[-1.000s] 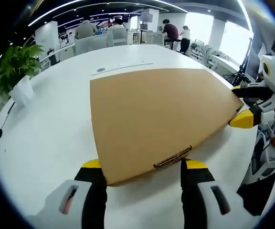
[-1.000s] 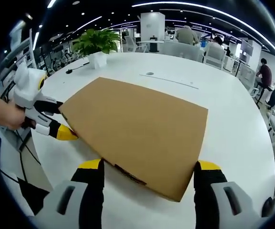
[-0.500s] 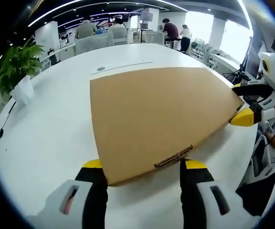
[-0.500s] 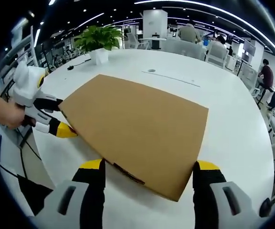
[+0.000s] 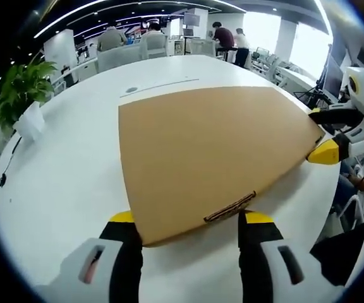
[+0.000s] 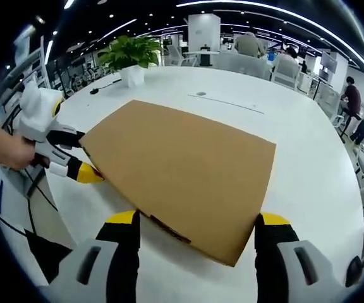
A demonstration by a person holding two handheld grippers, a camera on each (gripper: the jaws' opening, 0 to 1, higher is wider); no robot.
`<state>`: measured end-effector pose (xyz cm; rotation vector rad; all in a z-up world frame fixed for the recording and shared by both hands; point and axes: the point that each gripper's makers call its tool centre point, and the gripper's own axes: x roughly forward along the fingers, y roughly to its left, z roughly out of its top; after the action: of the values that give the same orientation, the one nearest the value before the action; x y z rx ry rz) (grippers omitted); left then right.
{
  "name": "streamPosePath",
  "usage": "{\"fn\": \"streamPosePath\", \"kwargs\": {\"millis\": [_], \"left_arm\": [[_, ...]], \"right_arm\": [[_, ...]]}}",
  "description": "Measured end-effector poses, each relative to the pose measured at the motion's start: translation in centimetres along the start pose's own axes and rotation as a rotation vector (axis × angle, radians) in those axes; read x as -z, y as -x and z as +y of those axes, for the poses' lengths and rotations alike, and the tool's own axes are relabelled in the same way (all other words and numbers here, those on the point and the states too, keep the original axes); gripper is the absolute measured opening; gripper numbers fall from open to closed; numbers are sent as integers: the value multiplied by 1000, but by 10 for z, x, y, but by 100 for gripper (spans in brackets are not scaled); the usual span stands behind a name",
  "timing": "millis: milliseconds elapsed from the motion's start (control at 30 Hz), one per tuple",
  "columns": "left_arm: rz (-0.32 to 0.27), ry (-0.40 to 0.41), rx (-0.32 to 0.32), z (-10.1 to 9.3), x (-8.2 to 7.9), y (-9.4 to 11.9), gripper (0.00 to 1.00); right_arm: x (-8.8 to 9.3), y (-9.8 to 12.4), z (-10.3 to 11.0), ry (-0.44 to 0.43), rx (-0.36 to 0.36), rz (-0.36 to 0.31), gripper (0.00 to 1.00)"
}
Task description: Operate the shoe box by opening the lid, removing the specified soft item, and placing it in the target area until the item is outside and the box remains undamaged.
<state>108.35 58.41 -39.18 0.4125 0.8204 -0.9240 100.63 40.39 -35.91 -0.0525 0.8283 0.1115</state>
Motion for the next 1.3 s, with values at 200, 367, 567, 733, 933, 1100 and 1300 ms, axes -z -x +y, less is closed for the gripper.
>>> {"fn": "streamPosePath", "kwargs": {"millis": [200, 367, 567, 733, 933, 1100, 1300], "left_arm": [[1, 14, 6, -1, 0, 1, 60], [9, 21, 10, -2, 4, 2, 60], [5, 24, 11, -8, 8, 8, 59], [2, 20, 12, -7, 9, 8, 59], [-4, 20, 1, -10, 11, 9, 59], [-4, 24, -2, -13, 15, 12, 59], [-13, 31, -8, -16, 18, 13, 59]], "right_arm": [[0, 1, -1, 0, 0, -12, 75], [3, 3, 1, 8, -7, -9, 75], [7, 7, 4, 10, -6, -3, 75], [10, 11, 6, 4, -2, -14, 75], [12, 12, 7, 4, -4, -18, 75], [15, 15, 7, 10, -11, -29, 75], [16, 18, 8, 15, -14, -25, 75]]}}
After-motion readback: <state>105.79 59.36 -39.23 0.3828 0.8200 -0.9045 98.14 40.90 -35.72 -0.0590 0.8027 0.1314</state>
